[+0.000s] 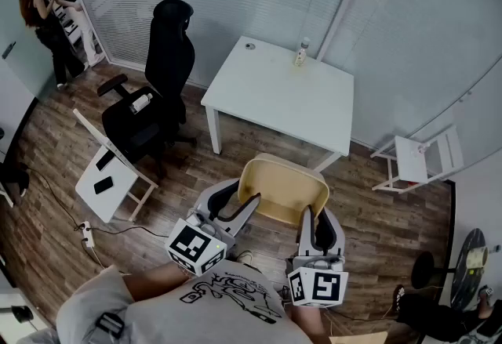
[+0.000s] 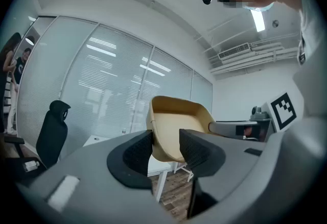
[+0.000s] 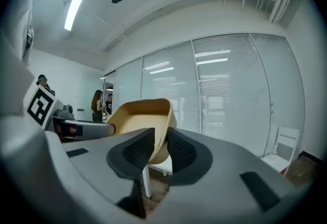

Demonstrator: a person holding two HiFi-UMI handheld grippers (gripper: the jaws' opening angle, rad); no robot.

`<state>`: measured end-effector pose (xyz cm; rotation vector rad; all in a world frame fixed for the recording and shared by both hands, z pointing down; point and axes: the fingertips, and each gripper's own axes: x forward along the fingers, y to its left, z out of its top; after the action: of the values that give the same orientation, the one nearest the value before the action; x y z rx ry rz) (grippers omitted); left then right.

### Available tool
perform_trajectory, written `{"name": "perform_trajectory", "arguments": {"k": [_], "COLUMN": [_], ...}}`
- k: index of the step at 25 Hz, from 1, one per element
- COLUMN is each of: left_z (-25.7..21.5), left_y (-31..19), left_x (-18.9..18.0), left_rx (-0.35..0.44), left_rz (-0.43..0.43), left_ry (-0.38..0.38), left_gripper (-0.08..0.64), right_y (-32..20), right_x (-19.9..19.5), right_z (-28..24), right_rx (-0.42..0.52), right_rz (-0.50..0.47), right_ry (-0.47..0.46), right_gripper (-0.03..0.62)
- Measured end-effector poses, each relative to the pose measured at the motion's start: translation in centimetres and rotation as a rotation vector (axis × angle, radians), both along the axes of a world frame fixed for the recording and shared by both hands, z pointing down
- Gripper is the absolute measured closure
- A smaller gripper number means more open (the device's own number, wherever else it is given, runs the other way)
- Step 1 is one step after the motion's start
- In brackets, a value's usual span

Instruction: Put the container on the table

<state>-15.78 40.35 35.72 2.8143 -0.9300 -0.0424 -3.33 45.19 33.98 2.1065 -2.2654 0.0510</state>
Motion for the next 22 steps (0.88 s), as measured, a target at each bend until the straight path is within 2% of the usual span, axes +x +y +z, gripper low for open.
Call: {"name": "perform_trajectory", "arguments": {"k": [5,17,22], "left_z": [0.3,1.3,1.3], "left_y": [-0.3,-4.3,-6.3], "left_x": [-0.6,-5.8,-6.3], "left_rx": [-0.013,-0.029,-0.035], "left_rz": [-0.004,-0.005,-0.008], "left_ry": [0.004,0.005,0.011], "left_gripper": [0.399,0.408,0.414], "right_y": [-0.5,-4.8,-6.6], "right_x": [-0.5,-5.4,-5.8], "right_z": [0.0,0.9,1.0], "right_rx": [0.001,-0.001,-0.006], "right_rz": [0.000,0.002,-0.001], "right_ry": [0.004,-0.030,-0.020], "right_gripper": [0.522,0.522,0.522]}}
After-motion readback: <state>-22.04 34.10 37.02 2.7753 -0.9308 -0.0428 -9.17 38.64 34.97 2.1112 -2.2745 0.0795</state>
